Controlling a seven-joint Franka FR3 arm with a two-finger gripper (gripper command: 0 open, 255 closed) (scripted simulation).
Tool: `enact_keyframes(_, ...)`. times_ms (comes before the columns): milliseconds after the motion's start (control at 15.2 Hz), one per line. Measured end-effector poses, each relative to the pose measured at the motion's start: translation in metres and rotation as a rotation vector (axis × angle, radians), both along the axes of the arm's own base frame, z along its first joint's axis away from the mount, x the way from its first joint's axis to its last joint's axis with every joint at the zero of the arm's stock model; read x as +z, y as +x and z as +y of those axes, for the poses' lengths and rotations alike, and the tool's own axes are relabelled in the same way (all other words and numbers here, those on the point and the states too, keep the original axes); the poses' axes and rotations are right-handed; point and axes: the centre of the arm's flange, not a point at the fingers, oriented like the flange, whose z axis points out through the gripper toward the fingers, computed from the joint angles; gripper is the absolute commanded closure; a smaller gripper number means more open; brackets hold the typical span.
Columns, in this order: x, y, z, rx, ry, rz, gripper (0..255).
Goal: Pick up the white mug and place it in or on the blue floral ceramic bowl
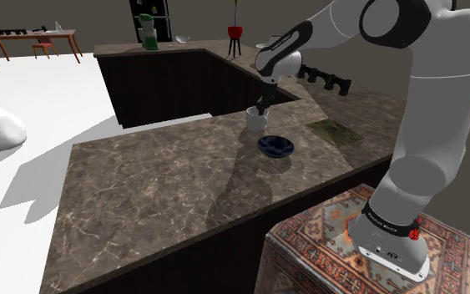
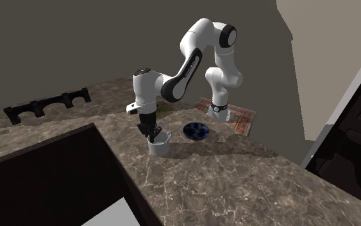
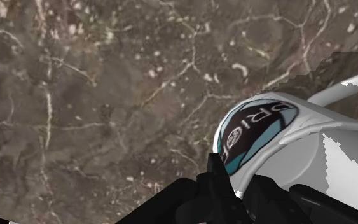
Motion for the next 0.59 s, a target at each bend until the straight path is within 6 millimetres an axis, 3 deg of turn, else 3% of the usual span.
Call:
enact_keyframes(198,0.002,0.000,0.000,0.000,0.000,0.000,255)
enact_keyframes(594,0.032,0.000,-0.001,0.000,0.000,0.000,255)
